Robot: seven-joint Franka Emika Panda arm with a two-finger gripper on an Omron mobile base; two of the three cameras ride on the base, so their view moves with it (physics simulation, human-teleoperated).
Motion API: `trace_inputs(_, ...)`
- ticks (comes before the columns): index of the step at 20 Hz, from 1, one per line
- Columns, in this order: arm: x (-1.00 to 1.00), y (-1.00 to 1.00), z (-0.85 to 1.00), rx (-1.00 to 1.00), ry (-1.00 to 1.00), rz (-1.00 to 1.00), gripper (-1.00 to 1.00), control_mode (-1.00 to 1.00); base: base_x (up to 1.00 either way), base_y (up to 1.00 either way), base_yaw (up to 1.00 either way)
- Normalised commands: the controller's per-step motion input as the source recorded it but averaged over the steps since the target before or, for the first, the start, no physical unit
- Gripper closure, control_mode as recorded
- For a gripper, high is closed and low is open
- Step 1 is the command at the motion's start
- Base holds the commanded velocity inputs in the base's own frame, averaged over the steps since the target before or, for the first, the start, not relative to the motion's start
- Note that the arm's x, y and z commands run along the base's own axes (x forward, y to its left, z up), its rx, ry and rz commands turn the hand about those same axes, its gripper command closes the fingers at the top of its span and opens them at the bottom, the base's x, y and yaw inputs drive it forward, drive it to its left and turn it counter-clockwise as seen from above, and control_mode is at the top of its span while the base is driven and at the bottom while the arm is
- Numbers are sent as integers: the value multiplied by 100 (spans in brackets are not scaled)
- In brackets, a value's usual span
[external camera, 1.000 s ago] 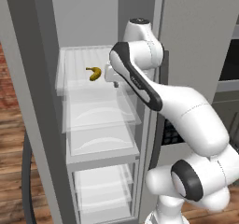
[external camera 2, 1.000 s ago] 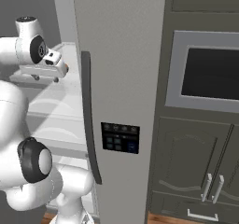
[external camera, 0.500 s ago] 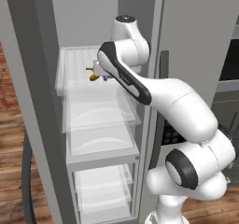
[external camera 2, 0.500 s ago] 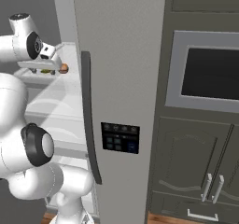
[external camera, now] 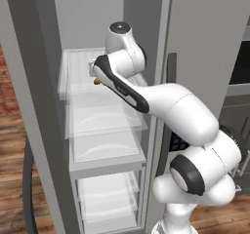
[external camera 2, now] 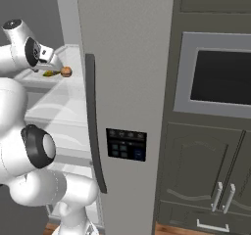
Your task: Pick the tangerine and banana from the fridge and place them inside the tupperware on the counter.
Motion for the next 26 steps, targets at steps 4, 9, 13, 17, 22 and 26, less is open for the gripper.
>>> trace_inputs(4, 36, 20, 0, 0, 0, -14, -100, -100, 0, 0, 0)
trace_inputs(9, 34, 23, 0, 0, 0, -13, -100, -100, 0, 0, 0)
trace_inputs(13, 21, 19, -5, 0, 0, -8, -100, -100, 0, 0, 0)
trace_inputs(17, 21, 10, -8, 0, 0, -3, -100, -100, 0, 0, 0)
trace_inputs(22, 24, 1, -6, 1, 0, 0, -100, -100, 0, 0, 0)
trace_inputs(26, 23, 0, -5, 3, 0, 0, -100, -100, 0, 0, 0)
